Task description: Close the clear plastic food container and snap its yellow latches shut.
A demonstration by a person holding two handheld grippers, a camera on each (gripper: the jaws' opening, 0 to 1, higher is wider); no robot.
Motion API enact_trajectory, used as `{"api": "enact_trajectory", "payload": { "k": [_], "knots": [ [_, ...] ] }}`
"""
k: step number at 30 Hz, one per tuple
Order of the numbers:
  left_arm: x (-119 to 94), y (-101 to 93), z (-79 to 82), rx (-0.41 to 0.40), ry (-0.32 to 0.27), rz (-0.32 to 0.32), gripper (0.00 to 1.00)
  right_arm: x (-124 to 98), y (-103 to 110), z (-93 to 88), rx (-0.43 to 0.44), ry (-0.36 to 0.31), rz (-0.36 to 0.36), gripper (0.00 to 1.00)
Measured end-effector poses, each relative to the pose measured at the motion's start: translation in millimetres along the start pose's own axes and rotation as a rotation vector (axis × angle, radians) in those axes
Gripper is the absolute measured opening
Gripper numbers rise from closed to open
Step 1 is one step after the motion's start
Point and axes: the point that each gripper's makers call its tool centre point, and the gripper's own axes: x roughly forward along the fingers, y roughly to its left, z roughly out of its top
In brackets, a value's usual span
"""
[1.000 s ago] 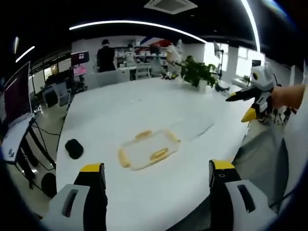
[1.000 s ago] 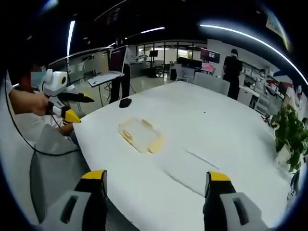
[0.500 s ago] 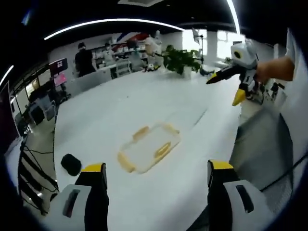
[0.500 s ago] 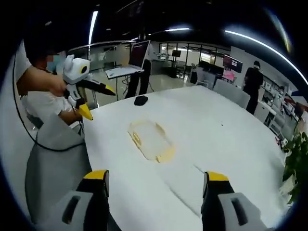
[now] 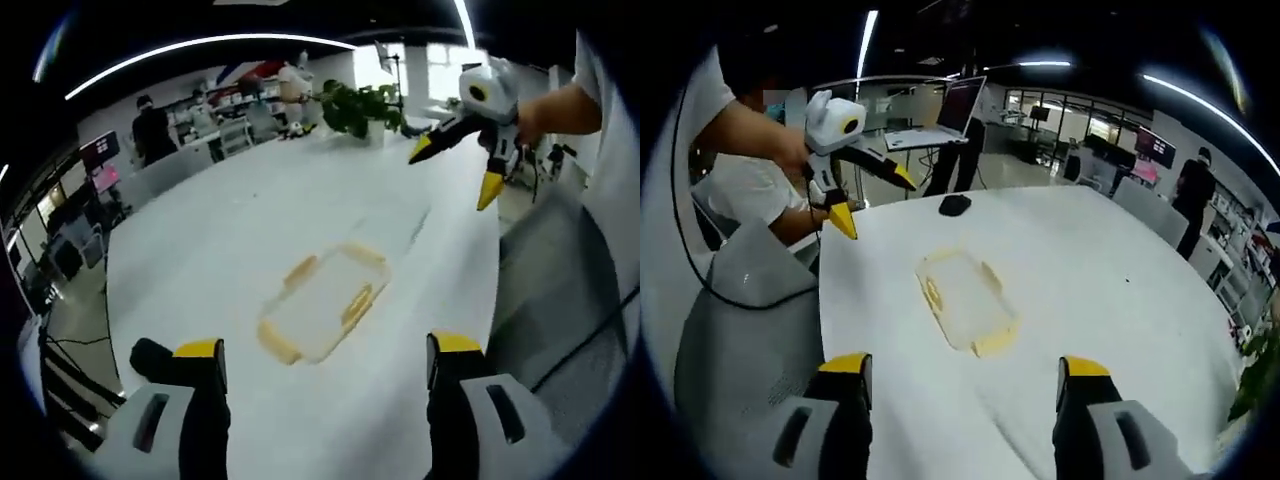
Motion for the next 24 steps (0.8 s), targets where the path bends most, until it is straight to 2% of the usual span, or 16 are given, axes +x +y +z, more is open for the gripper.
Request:
{"api": "enact_trajectory", "payload": {
  "k": [4, 7, 9, 13, 21, 23, 24],
  "knots": [
    [5, 8.5, -3.4, 0.015, 0.017, -0.018, 0.78, 7, -7, 0.9, -0.033, 0.010, 0.001, 0.70],
    [11, 10.5, -1.4, 0.078, 0.026, -0.056, 0.77, 13, -11, 2.3, -0.050, 0.018, 0.018, 0.68],
    [15, 11.6, -1.8, 0.131, 0.033, -0.085, 0.75, 18, -15, 0.2, -0.068, 0.047, 0.018, 0.69],
    [23, 14.2, -6.0, 0.186, 0.058, -0.127, 0.71, 27, -21, 2.7, -0.099, 0.051, 0.035, 0.65],
    [36, 25.0, -5.8, 0.244, 0.068, -0.169, 0.66, 44, -29, 5.2, -0.124, 0.058, 0.061, 0.61],
    [38, 21.5, -5.7, 0.262, 0.067, -0.214, 0.62, 47, -29, 5.4, -0.141, 0.054, 0.069, 0.57],
    [40, 22.2, -9.8, 0.298, 0.089, -0.229, 0.59, 49, -29, 5.6, -0.146, 0.053, 0.078, 0.56]
  ]
}}
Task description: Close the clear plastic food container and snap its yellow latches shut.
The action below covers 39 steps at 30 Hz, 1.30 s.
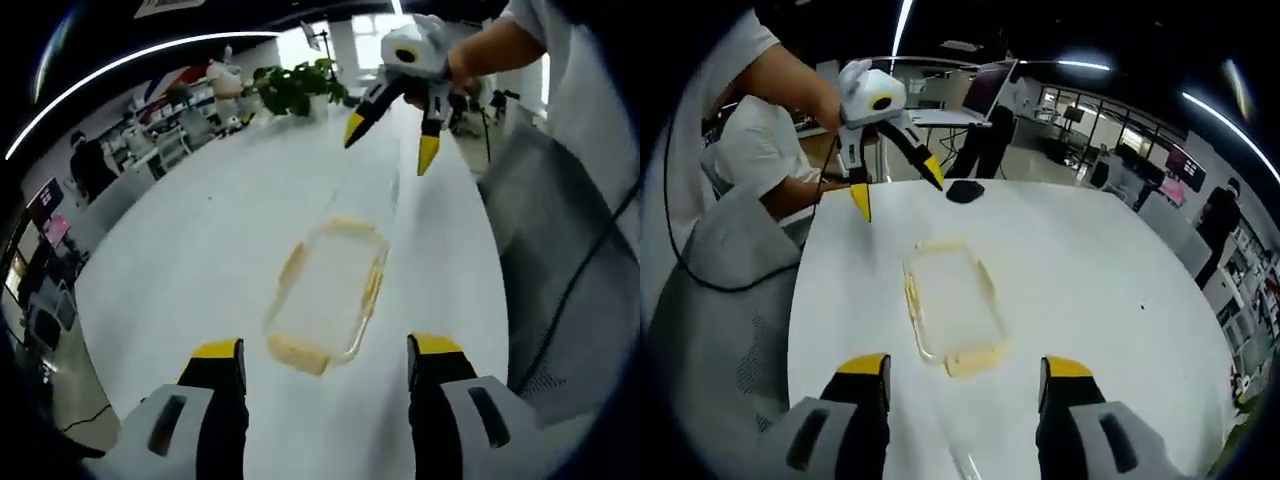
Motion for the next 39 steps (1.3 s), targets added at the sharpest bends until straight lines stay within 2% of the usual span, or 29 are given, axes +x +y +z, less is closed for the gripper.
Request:
{"api": "enact_trajectory", "payload": {
  "k": [4, 7, 12, 19, 21, 22, 25, 27, 30, 33, 39],
  "knots": [
    [5, 4.5, -10.4, 0.051, 0.040, -0.027, 0.55, 8, 2, -4.5, -0.008, 0.020, 0.043, 0.55],
    [7, 9.7, -15.1, 0.081, 0.066, -0.040, 0.52, 14, -1, -5.4, -0.033, 0.023, 0.046, 0.53],
    [10, 17.0, -16.5, 0.097, 0.077, -0.050, 0.46, 23, -5, -6.3, -0.042, 0.035, 0.061, 0.49],
    [24, 21.3, -19.7, 0.142, 0.100, -0.091, 0.45, 37, -8, -15.1, -0.081, 0.095, 0.102, 0.48],
    [28, 22.4, -24.8, 0.172, 0.129, -0.109, 0.44, 41, -5, -16.9, -0.123, 0.115, 0.124, 0.49],
    [29, 21.7, -28.5, 0.214, 0.148, -0.127, 0.43, 44, -6, -18.0, -0.128, 0.125, 0.126, 0.49],
    [34, 21.4, -30.8, 0.199, 0.152, -0.142, 0.44, 52, -6, -20.5, -0.148, 0.153, 0.149, 0.47],
    [37, 23.1, -32.1, 0.218, 0.159, -0.151, 0.43, 56, -6, -19.9, -0.156, 0.160, 0.155, 0.46],
    [42, 23.6, -35.5, 0.223, 0.169, -0.165, 0.43, 63, -7, -25.0, -0.133, 0.197, 0.166, 0.50],
    [46, 25.2, -42.0, 0.242, 0.198, -0.175, 0.41, 67, -6, -23.9, -0.154, 0.194, 0.175, 0.47],
    [52, 26.9, -45.7, 0.254, 0.210, -0.192, 0.39, 74, -9, -31.0, -0.147, 0.230, 0.179, 0.46]
  ]
}}
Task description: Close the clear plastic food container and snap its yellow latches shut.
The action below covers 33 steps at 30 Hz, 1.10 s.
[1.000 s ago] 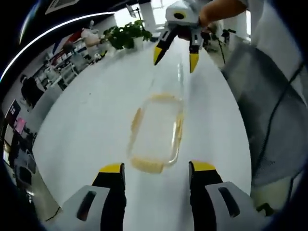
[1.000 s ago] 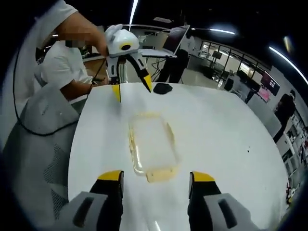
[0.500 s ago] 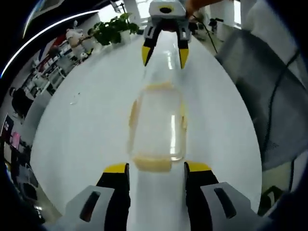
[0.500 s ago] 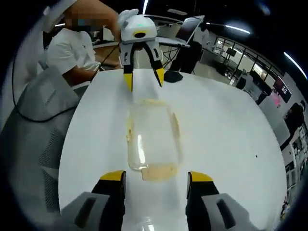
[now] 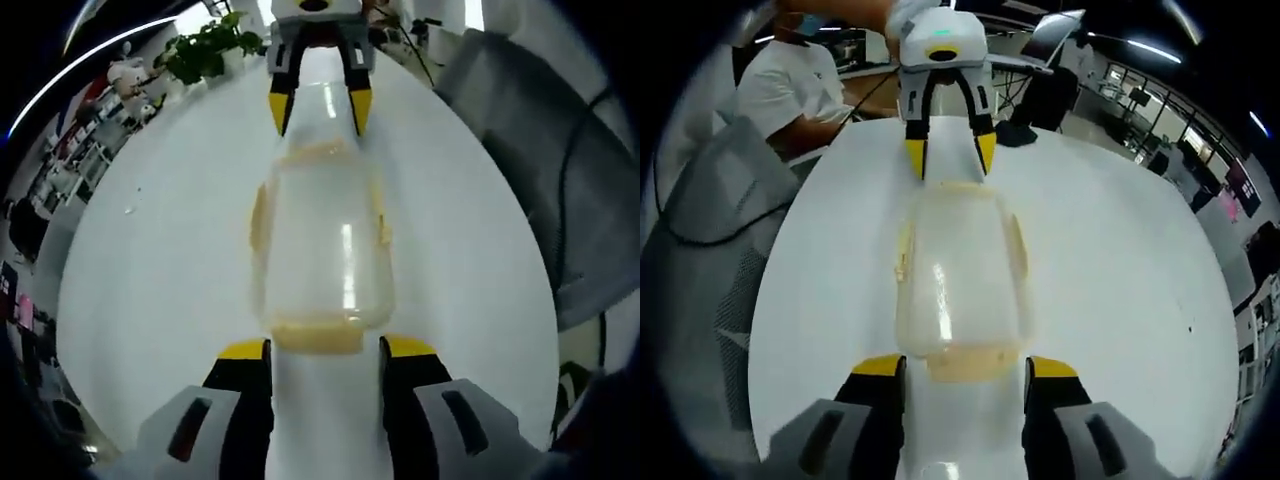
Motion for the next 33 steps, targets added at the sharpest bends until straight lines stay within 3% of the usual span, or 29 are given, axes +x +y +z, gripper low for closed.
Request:
{"api": "enact_trajectory", "payload": {
  "k": [17, 25, 29, 33],
  "knots": [
    [8, 4.1, -10.5, -0.010, 0.028, -0.034, 0.39, 13, 0, 1.8, -0.013, 0.026, 0.072, 0.42],
    [10, 6.6, -8.4, 0.002, 0.034, -0.041, 0.40, 14, -5, -1.9, -0.050, 0.053, 0.083, 0.37],
    [12, 14.5, -4.6, 0.007, 0.028, -0.015, 0.48, 14, -8, 0.1, -0.059, 0.056, 0.080, 0.38],
    [14, 10.9, -0.4, 0.016, 0.012, -0.046, 0.42, 15, -9, 0.0, -0.071, 0.061, 0.071, 0.38]
  ]
}}
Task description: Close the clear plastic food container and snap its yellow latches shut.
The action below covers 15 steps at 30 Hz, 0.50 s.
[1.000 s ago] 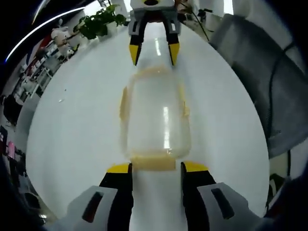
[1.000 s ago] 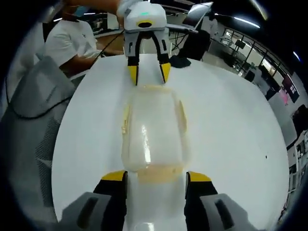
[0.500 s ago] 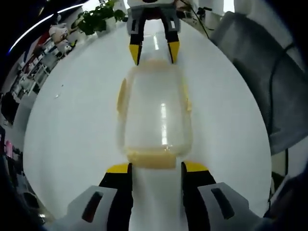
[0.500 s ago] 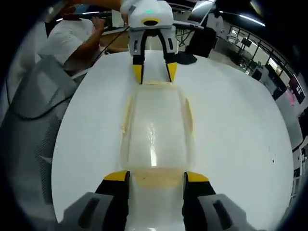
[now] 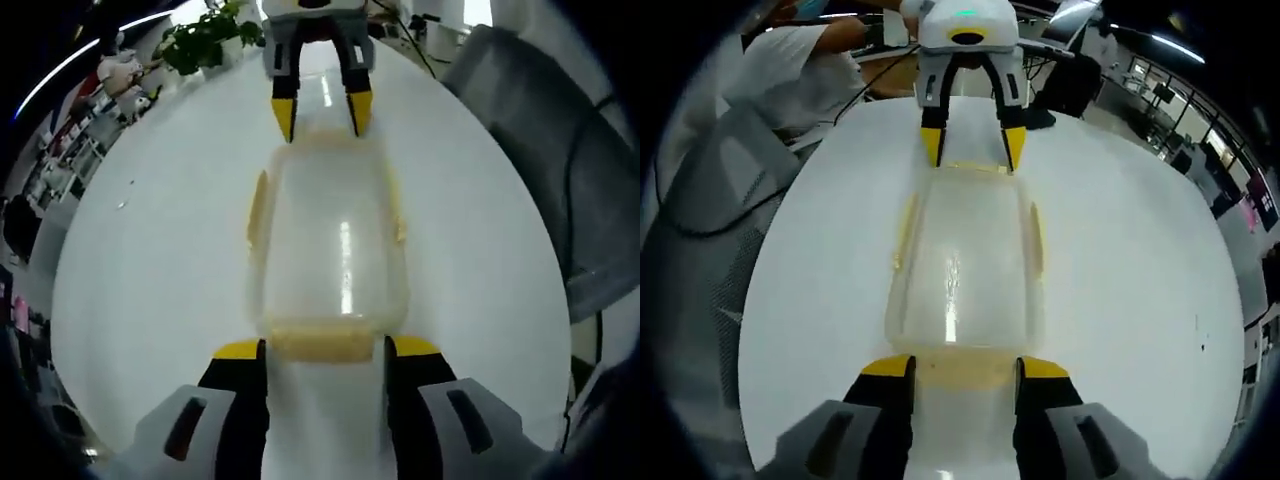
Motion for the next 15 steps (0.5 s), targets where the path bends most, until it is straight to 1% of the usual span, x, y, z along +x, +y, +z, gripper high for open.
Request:
{"api": "enact_trajectory", "payload": {
  "k": [2, 3, 4, 5, 6, 7, 8, 11, 15],
  "knots": [
    [0, 1.5, -0.4, -0.014, 0.005, -0.005, 0.42, 0, -1, -0.4, 0.002, 0.006, -0.001, 0.38],
    [1, 1.8, -1.0, -0.034, 0.005, -0.012, 0.42, 0, -3, -2.7, 0.007, 0.018, -0.011, 0.39],
    [1, 1.4, -0.9, -0.034, 0.005, -0.015, 0.39, 1, -4, -4.8, 0.012, 0.025, -0.012, 0.40],
    [2, -2.6, 0.3, -0.032, 0.005, -0.035, 0.38, 2, -1, -9.8, 0.029, 0.038, 0.005, 0.40],
    [3, -4.8, 1.7, -0.033, 0.000, -0.042, 0.38, 4, -1, -10.2, 0.032, 0.034, 0.012, 0.39],
    [4, -5.9, 2.9, -0.026, 0.000, -0.045, 0.38, 5, 5, -12.0, 0.018, 0.033, 0.043, 0.38],
    [5, -6.0, 3.4, -0.027, 0.003, -0.049, 0.38, 5, 4, -13.4, 0.025, 0.037, 0.032, 0.38],
    [5, -5.9, 2.4, -0.047, 0.012, -0.056, 0.39, 5, 5, -11.5, 0.035, 0.025, 0.043, 0.38],
    [6, -6.3, 2.4, -0.070, 0.032, -0.068, 0.39, 7, 5, -11.3, 0.030, 0.041, 0.045, 0.37]
  ]
}}
